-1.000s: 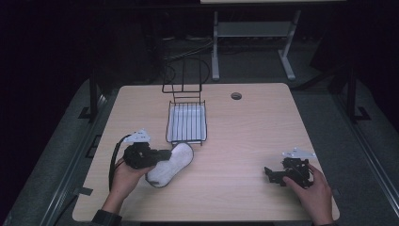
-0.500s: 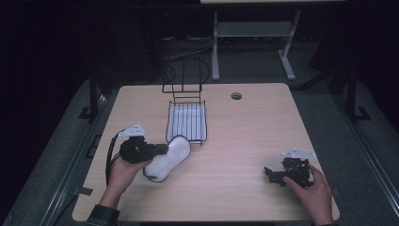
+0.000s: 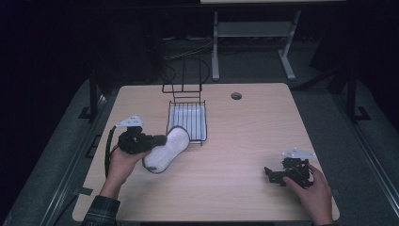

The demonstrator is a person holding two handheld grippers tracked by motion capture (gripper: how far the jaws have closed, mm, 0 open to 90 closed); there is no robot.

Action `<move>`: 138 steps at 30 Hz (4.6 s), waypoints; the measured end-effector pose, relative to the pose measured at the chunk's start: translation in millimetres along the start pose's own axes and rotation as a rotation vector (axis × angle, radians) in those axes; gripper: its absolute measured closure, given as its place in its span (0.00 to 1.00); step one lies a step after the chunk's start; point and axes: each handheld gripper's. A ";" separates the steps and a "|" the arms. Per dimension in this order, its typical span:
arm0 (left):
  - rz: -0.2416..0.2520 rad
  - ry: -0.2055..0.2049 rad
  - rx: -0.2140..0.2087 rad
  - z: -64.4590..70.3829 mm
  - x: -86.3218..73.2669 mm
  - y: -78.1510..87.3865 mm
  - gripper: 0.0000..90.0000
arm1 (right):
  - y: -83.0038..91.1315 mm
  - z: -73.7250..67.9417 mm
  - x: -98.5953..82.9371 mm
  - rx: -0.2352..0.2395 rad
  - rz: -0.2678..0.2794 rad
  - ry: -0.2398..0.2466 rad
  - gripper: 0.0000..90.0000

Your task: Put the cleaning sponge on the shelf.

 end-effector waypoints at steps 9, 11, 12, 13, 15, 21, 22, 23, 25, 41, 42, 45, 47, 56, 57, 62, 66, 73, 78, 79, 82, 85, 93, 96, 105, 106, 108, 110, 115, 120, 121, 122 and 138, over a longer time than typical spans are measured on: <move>0.003 -0.008 0.024 -10.0 14.7 -0.8 0.92 | 0.1 0.0 0.0 0.001 0.000 0.000 0.00; 0.005 -0.008 0.026 -12.6 18.5 -2.1 0.92 | 0.1 0.0 0.0 0.001 0.000 0.001 0.00; 0.004 -0.009 0.029 -13.7 20.3 -2.6 0.92 | 0.1 0.0 0.0 0.001 0.000 0.001 0.00; 0.002 -0.013 0.032 -15.1 22.7 -2.8 0.92 | 0.0 -0.1 0.0 0.000 0.000 -0.002 0.00; 0.011 -0.008 0.034 -16.7 25.7 -4.2 0.92 | 0.2 0.2 0.0 0.001 0.000 0.003 0.00; 0.022 -0.006 0.036 -24.5 35.0 -7.8 0.92 | 0.0 0.0 0.0 0.000 0.000 0.001 0.00; 0.020 -0.009 0.037 -25.3 36.3 -8.0 0.92 | 0.0 0.1 0.0 -0.001 0.001 0.002 0.00; 0.023 -0.011 0.035 -26.6 37.9 -8.7 0.92 | 0.1 0.0 0.0 -0.001 0.000 0.000 0.00; 0.018 -0.006 0.038 -28.5 41.3 -10.2 0.92 | 0.1 -0.1 0.0 0.000 -0.001 -0.002 0.00; 0.025 0.008 0.051 -53.2 61.6 -24.4 0.92 | 0.0 0.0 0.0 0.000 0.000 0.000 0.00; 0.024 0.009 0.051 -54.3 62.5 -25.0 0.92 | 0.0 0.0 0.0 0.000 0.000 0.000 0.00; 0.035 0.018 0.044 -59.4 66.7 -27.8 0.92 | 0.0 0.0 0.0 0.000 0.000 0.000 0.00; 0.028 0.023 0.050 -61.9 69.2 -31.0 0.92 | 0.0 0.0 0.0 0.000 0.000 0.000 0.00; 0.039 0.045 0.049 -76.8 75.9 -42.6 0.92 | 0.0 0.0 0.0 0.000 0.000 0.000 0.00; 0.035 0.044 0.051 -79.4 76.5 -44.4 0.92 | 0.0 0.0 0.0 0.000 0.000 0.000 0.00; 0.028 0.050 0.070 -88.0 79.0 -52.1 0.92 | 0.0 0.0 0.0 0.000 0.000 0.000 0.00; 0.053 0.069 0.076 -94.6 77.1 -59.6 0.92 | 0.0 0.0 0.0 0.000 0.000 0.000 0.00; 0.057 0.082 0.078 -103.7 73.2 -70.4 0.92 | 0.0 0.0 0.0 0.000 0.000 0.000 0.00; 0.059 0.092 0.090 -108.9 70.8 -73.7 0.92 | -0.1 0.0 0.0 0.000 0.000 0.000 0.00; 0.061 0.094 0.091 -109.7 70.4 -73.9 0.92 | 0.0 0.0 0.0 0.000 0.000 0.000 0.00; 0.059 0.098 0.100 -112.4 69.2 -74.1 0.91 | -0.1 0.0 0.0 0.000 0.000 0.000 0.00; 0.052 0.101 0.116 -114.1 68.3 -74.7 0.91 | -0.1 0.0 0.0 0.000 0.000 0.000 0.00; 0.040 0.109 0.147 -118.2 65.8 -77.9 0.89 | 0.0 0.0 0.0 0.000 0.000 0.000 0.00; 0.036 0.102 0.157 -118.6 65.4 -78.2 0.87 | -0.1 0.0 0.0 0.000 0.000 0.000 0.00; 0.018 0.105 0.195 -119.9 63.6 -79.1 0.84 | 0.0 0.0 0.0 0.000 0.000 0.000 0.00; 0.013 0.104 0.202 -120.2 63.2 -79.2 0.83 | -0.1 0.0 0.0 0.000 0.000 0.000 0.00; -0.004 0.104 0.213 -121.0 62.1 -79.4 0.82 | 0.0 0.0 0.0 0.000 0.000 0.000 0.00; -0.012 0.108 0.210 -121.6 61.4 -79.3 0.81 | 0.0 0.0 0.0 0.000 0.000 0.000 0.00; -0.014 0.110 0.225 -121.8 61.0 -79.5 0.79 | 0.0 0.0 0.0 0.000 0.000 0.000 0.00; -0.026 0.100 0.234 -121.8 60.2 -76.9 0.78 | 0.0 0.0 0.0 0.000 0.000 0.000 0.00; -0.022 0.100 0.234 -121.3 59.7 -76.2 0.78 | 0.0 0.0 0.0 0.000 0.000 0.000 0.00; -0.014 0.098 0.233 -120.5 58.6 -74.9 0.79 | 0.0 0.0 0.0 0.000 0.000 0.000 0.00; 0.014 0.069 0.151 -97.1 24.1 -64.3 0.98 | 0.0 0.0 0.0 0.000 0.000 0.000 0.00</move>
Point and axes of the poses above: each handheld gripper's, and its own axes: y roughly backward along the jaws, x roughly out of its top, z roughly to its right, and after that the axes turned 10 degrees about -x, right-handed
